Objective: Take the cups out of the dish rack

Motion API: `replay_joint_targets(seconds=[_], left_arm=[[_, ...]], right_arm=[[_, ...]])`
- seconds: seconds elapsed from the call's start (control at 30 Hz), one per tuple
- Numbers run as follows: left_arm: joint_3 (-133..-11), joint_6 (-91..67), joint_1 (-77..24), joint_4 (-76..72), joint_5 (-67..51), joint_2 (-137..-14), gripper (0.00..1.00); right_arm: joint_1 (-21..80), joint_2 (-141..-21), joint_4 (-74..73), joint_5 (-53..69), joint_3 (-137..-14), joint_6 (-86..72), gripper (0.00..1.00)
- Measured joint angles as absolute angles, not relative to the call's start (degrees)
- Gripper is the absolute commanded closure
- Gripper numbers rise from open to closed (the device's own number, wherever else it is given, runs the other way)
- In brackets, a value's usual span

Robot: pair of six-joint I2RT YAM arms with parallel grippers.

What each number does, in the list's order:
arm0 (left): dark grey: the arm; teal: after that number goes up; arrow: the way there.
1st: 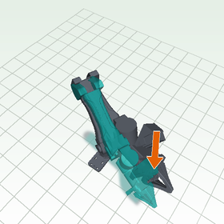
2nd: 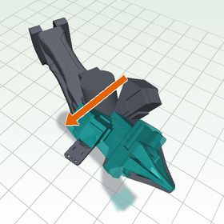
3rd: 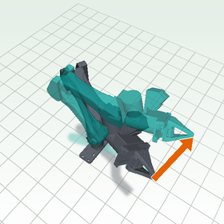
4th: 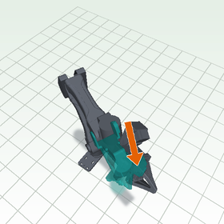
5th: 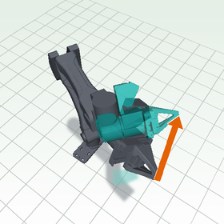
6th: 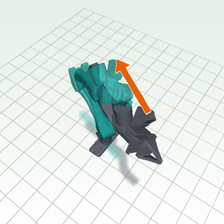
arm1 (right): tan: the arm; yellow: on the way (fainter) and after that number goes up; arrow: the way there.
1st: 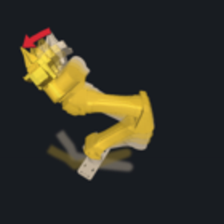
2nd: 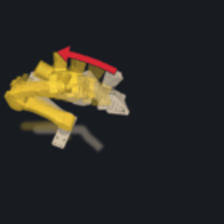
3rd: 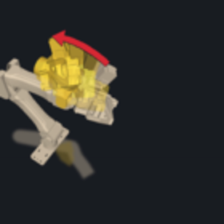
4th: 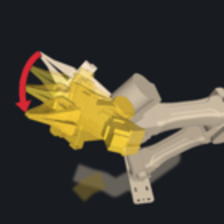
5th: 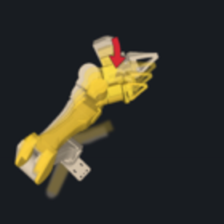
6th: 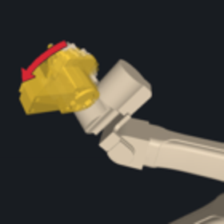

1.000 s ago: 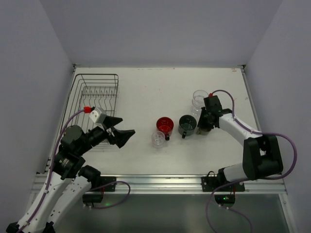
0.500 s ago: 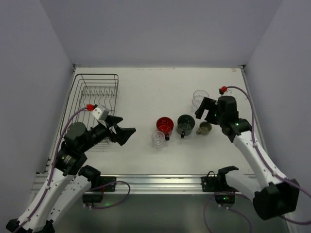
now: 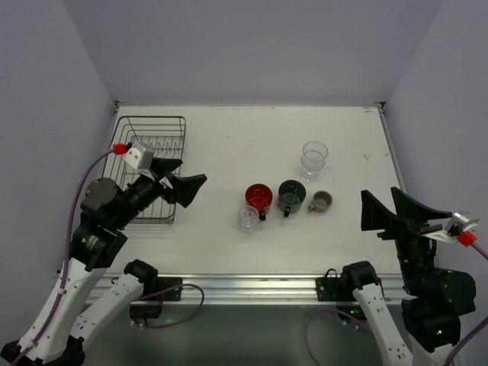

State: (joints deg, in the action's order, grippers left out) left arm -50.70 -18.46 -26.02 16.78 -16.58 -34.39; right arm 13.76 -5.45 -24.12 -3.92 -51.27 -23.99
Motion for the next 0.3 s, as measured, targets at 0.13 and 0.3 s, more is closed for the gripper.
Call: replay_joint_targets(seconds=[0.13,0.3], left_arm=[[-53.7,-18.5,-26.0,16.6,-13.0,-33.3,0.00],[-52.2,-19.1,-26.0,16.9,-9.3,-31.0,0.00]], right_arm=[[13.8,-4.0,-26.3,-5.3,-50.7,-23.4,0.01],[13.8,-1.9,-26.4,-4.3,-45.8,-24.4,0.01]])
